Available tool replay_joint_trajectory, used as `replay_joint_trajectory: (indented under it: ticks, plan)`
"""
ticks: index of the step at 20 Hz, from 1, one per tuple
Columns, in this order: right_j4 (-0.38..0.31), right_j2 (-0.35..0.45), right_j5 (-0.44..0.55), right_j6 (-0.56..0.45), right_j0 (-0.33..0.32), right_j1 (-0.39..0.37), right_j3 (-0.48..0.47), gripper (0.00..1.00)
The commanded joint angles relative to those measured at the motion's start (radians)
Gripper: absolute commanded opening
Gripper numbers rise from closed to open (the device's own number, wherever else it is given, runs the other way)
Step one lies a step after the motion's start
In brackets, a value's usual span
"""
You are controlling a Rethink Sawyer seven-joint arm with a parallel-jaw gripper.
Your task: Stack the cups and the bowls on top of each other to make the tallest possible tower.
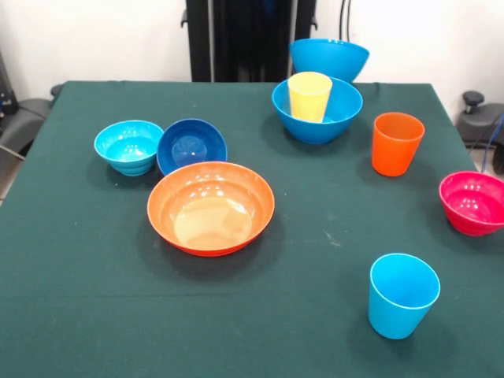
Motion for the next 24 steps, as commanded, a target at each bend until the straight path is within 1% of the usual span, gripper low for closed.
replay_joint_trajectory:
  ticks: [1,7,13,18,24]
  plan:
    - [-0.151,0.254,-0.124,-0.421,-0.038,-0.114,0.316,0.00]
    - [-0.211,0.330,-0.203,-0.485,-0.060,-0.196,0.468,0.00]
    - [-0.281,0.379,-0.254,-0.556,-0.101,-0.265,0.580,0.00]
    - [-0.323,0.411,-0.261,-0.560,-0.133,-0.265,0.569,0.00]
    - [-0.375,0.452,-0.286,-0.558,-0.164,-0.270,0.581,0.00]
